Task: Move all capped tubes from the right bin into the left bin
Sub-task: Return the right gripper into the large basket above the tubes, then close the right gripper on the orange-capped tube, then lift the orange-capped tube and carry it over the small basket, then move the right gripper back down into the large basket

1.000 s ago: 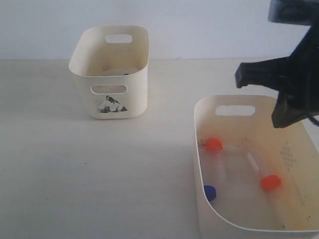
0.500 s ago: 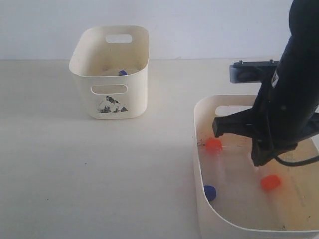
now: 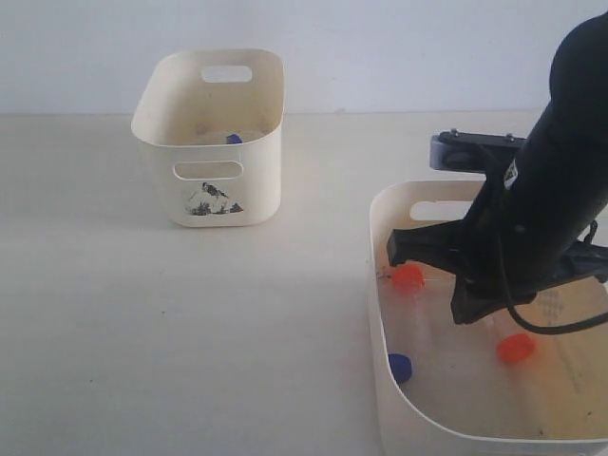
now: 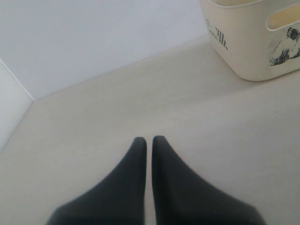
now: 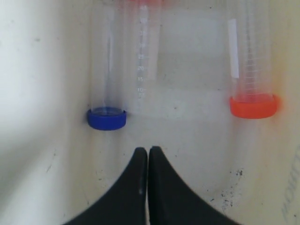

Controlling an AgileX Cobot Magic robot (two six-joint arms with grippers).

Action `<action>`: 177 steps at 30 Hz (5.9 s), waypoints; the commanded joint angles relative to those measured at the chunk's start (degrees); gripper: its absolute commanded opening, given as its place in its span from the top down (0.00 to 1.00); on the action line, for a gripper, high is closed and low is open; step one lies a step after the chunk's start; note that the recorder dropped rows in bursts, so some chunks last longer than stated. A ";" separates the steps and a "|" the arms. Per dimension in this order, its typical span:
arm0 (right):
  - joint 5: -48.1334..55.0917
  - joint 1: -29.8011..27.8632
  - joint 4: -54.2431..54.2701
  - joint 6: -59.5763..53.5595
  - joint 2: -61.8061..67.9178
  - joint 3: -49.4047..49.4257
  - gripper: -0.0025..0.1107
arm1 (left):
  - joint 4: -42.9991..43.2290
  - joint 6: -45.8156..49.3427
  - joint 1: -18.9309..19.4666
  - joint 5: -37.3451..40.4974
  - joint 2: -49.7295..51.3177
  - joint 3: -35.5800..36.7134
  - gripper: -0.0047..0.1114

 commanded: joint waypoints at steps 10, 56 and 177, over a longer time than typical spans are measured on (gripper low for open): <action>-2.28 -0.26 -3.29 -0.49 6.10 0.29 0.98 | -0.16 -0.54 -0.31 -0.18 0.03 -0.21 0.92; -20.34 -0.26 1.67 -3.04 11.58 4.30 0.56 | -0.16 -0.54 -0.31 -0.18 0.03 -0.21 0.92; 9.47 4.85 -12.25 3.15 -10.15 -7.20 0.97 | -0.16 -0.54 -0.31 -0.18 0.03 -0.21 0.92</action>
